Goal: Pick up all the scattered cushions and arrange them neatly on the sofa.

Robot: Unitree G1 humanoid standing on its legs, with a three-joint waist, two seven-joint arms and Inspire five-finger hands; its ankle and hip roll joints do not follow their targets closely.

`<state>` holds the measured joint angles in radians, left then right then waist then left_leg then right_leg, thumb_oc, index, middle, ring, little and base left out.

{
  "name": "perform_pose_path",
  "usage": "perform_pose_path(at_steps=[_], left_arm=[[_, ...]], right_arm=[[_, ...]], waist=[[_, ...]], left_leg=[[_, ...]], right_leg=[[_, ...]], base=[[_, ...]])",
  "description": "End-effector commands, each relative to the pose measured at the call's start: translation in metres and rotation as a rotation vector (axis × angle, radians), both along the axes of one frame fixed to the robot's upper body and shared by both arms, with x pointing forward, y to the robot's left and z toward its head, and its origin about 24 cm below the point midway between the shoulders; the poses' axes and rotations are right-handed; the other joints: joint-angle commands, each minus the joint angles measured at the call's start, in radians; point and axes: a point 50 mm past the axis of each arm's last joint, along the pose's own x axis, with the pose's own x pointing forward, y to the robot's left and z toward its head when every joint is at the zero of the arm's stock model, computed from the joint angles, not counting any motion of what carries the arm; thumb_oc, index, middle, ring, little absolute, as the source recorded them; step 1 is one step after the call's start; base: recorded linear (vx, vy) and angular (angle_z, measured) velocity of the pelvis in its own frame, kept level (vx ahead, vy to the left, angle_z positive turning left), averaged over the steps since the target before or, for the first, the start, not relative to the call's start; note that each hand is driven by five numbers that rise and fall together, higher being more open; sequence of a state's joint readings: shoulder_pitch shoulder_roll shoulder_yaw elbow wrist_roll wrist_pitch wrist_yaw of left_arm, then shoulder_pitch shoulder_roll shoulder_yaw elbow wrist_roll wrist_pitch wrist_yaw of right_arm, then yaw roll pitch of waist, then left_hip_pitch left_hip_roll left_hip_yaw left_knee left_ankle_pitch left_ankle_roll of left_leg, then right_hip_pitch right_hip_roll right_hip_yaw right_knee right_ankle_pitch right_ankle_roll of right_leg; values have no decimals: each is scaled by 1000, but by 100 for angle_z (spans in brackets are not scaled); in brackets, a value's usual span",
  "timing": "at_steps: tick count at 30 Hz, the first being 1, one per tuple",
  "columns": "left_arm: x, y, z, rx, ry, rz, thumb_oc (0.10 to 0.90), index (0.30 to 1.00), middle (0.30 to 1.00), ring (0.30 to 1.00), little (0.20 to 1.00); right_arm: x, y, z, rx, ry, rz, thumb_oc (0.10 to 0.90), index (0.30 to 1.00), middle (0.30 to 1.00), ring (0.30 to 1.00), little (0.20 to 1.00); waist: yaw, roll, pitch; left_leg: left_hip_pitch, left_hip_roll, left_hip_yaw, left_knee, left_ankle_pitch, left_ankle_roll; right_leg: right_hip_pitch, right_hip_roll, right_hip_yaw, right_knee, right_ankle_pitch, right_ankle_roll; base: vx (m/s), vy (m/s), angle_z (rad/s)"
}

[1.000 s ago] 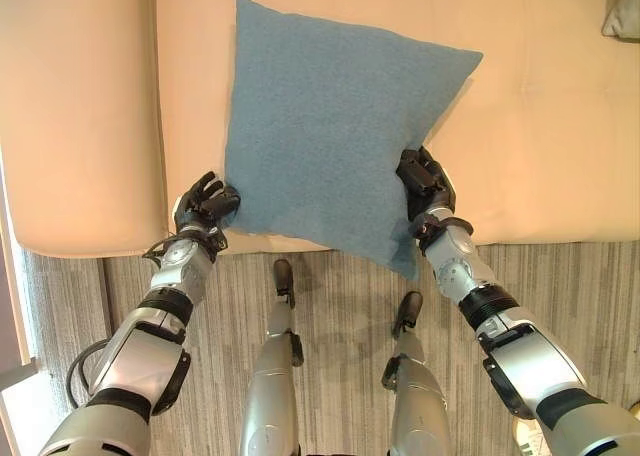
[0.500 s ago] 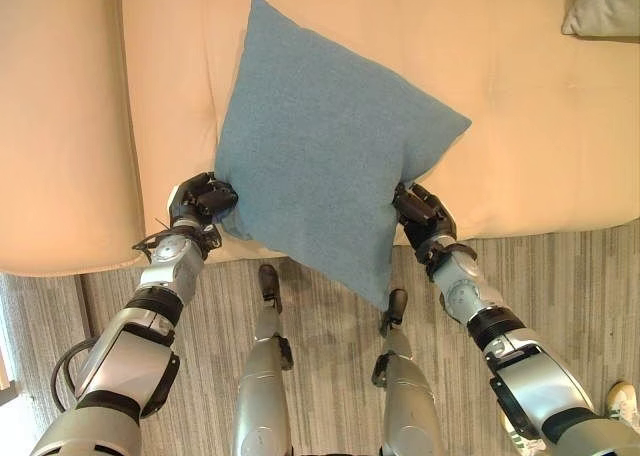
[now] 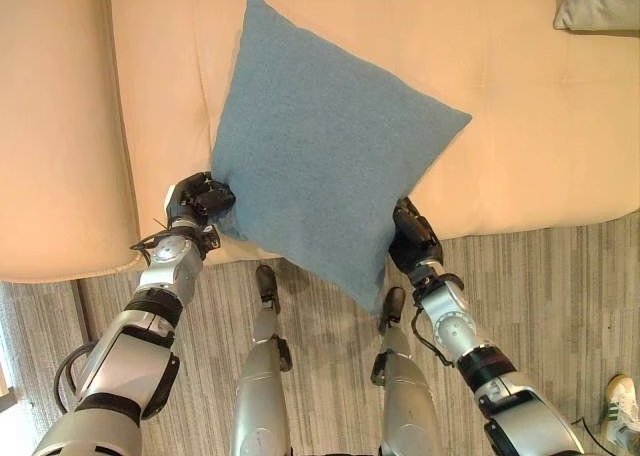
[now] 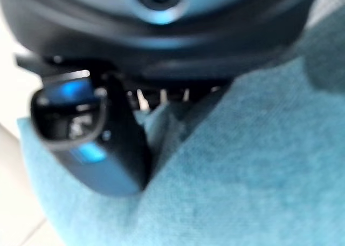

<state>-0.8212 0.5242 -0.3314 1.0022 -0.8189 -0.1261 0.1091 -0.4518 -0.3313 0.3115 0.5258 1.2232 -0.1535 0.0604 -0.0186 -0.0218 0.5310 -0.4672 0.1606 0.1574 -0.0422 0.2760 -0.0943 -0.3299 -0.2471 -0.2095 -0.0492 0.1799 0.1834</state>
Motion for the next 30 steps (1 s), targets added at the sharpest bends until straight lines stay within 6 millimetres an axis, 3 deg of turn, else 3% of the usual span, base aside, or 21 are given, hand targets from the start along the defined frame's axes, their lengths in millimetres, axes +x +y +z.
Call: perform_pose_path(at_steps=[1,6,11,12,16,19,20,22,25,28,30], left_arm=[[18,-52,51,-27,-233,-195,400,300,300,300,300],[17,-43,52,4,-231,-188,400,300,300,300,300],[15,-45,40,27,-186,-207,400,300,300,300,300],[15,-50,34,42,-168,-230,400,300,300,300,300],[14,-61,27,38,-156,-257,400,300,300,300,300],[14,-63,26,39,-155,-253,400,300,300,300,300],[15,-67,22,35,-141,-245,400,300,300,300,300],[15,-70,22,33,-141,-251,400,300,300,300,300],[17,-85,25,22,-159,-271,400,300,300,300,300],[16,-89,25,21,-160,-282,400,300,300,300,300],[13,-106,18,-1,-158,-314,400,300,300,300,300]], right_arm=[[-20,25,22,-26,-180,252,800,900,900,900,900],[-50,12,4,-93,-124,362,800,900,900,900,900],[-75,5,-24,-166,2,486,800,900,900,900,900],[-88,4,-39,-189,76,558,800,900,900,900,900],[-89,18,-59,-144,161,590,800,900,900,900,900],[-78,42,-48,-13,86,575,800,900,900,900,900],[-68,66,-33,96,5,567,800,900,900,900,900],[-61,75,-28,118,-16,559,800,900,900,900,900],[-41,97,5,188,-134,505,800,900,900,900,900],[-34,97,13,200,-165,466,800,900,900,900,900],[-19,99,43,253,-281,353,800,900,900,900,900]], waist=[[-31,-3,-11],[-44,-20,-11],[-44,-28,-11],[-41,-29,-11],[-36,-25,-11],[-32,-15,-11],[-25,-4,-11],[-23,0,-11],[-17,17,-11],[-16,22,-11],[-18,40,-11]], left_leg=[[-30,51,-40,149,-141,-76],[-13,61,-39,157,-142,-81],[17,67,-42,167,-151,-84],[32,69,-42,173,-155,-85],[33,70,-47,189,-160,-85],[23,71,-41,189,-158,-84],[16,68,-40,188,-157,-83],[13,67,-41,188,-156,-82],[0,65,-41,182,-151,-80],[-3,64,-39,179,-150,-80],[-5,56,-35,169,-147,-80]], right_leg=[[-33,-64,8,88,-59,39],[-13,-59,4,88,-61,38],[21,-58,-4,93,-71,35],[37,-56,-6,98,-74,32],[38,-56,0,107,-80,29],[20,-56,8,106,-77,28],[11,-57,8,106,-77,29],[8,-57,10,107,-77,29],[-9,-60,14,108,-76,31],[-12,-62,15,105,-75,32],[-12,-66,16,99,-73,33]], base=[[0,0,0],[-1,-1,-1],[8,-27,-8],[13,-11,-7],[6,-19,-5],[-12,18,-4],[-7,14,-6],[-7,7,-6],[-7,12,0],[1,12,-1],[8,49,-1]])
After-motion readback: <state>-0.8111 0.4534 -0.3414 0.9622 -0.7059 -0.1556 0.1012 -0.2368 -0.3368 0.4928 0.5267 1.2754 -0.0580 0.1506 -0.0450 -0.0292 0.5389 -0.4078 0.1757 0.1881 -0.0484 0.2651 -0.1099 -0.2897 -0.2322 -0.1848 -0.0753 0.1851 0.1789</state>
